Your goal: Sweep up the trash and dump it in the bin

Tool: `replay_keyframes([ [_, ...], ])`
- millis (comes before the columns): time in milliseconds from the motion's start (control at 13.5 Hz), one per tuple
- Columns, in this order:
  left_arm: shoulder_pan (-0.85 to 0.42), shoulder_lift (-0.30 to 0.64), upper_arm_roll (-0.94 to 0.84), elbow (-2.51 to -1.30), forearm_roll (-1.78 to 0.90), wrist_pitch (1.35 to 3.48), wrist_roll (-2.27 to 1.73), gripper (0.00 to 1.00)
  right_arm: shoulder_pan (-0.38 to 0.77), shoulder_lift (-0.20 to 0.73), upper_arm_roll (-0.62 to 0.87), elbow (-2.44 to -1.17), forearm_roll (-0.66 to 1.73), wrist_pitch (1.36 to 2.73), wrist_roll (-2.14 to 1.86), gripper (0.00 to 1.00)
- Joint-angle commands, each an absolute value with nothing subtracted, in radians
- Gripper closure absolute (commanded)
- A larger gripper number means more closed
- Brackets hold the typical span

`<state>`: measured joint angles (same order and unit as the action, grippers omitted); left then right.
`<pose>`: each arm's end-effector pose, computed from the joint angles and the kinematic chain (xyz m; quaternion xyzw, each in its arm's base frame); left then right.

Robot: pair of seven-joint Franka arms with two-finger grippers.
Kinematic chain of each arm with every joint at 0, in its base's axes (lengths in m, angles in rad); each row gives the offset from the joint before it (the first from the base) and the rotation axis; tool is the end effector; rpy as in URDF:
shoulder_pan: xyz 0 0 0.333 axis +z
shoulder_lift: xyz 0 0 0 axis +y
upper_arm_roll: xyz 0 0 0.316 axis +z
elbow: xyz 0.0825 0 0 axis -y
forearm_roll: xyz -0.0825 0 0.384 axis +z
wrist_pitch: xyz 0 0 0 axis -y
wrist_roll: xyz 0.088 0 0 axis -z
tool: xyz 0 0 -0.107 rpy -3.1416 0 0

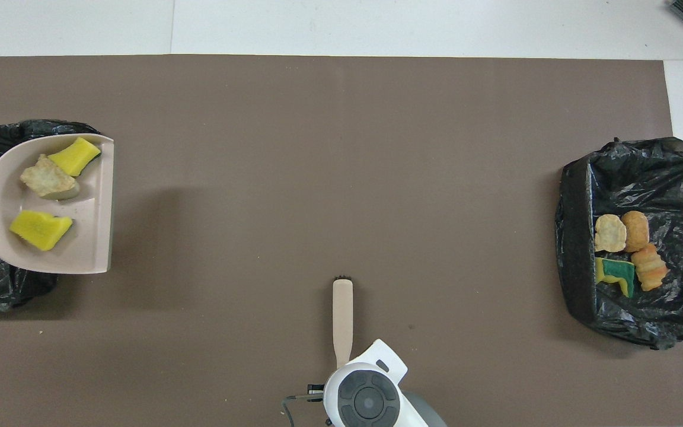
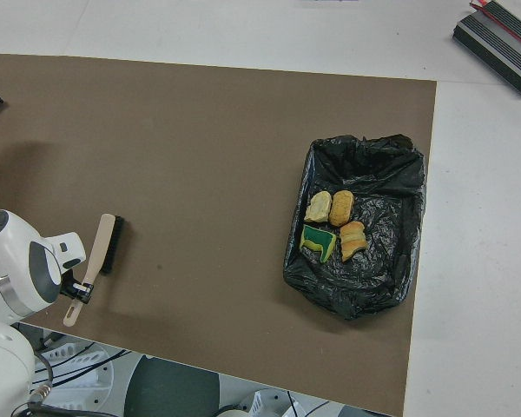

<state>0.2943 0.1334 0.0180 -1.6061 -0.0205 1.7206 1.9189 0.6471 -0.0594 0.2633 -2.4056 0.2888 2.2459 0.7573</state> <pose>0.5738 0.1826 0.5435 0.6954 -0.7185 0.0039 0.0124 0.2841 0.3785 0.3279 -0.9935 0.0202 0.1075 0.0303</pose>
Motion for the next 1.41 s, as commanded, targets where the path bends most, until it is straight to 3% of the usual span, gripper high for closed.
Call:
replay_keyframes([
  [0, 0.383, 0.204, 0.009, -1.462, 0.030, 1.671, 2.017, 1.00, 0.649, -0.051, 0.259, -2.405, 0.247, 2.255, 0.739, 0.00],
  [222, 0.448, 0.282, 0.018, -1.324, 0.126, 1.673, 2.095, 1.00, 0.602, -0.054, 0.253, -2.356, 0.221, 2.241, 0.735, 0.00],
  [445, 0.439, 0.282, 0.028, -1.335, 0.297, 1.807, 2.111, 1.00, 0.519, -0.063, 0.253, -2.278, 0.160, 2.181, 0.718, 0.00],
  [815, 0.422, 0.256, 0.026, -1.465, 0.559, 1.959, 2.005, 1.00, 0.350, -0.074, 0.252, -2.096, 0.056, 2.001, 0.660, 0.00],
  [1038, 0.338, 0.181, 0.025, -1.593, 0.742, 1.962, 1.809, 1.00, 0.238, -0.104, 0.245, -1.979, 0.014, 1.872, 0.551, 0.00],
  [1334, 0.293, 0.147, 0.026, -1.621, 0.903, 1.959, 1.760, 1.00, 0.132, -0.147, 0.123, -1.893, 0.011, 1.809, 0.278, 0.00],
])
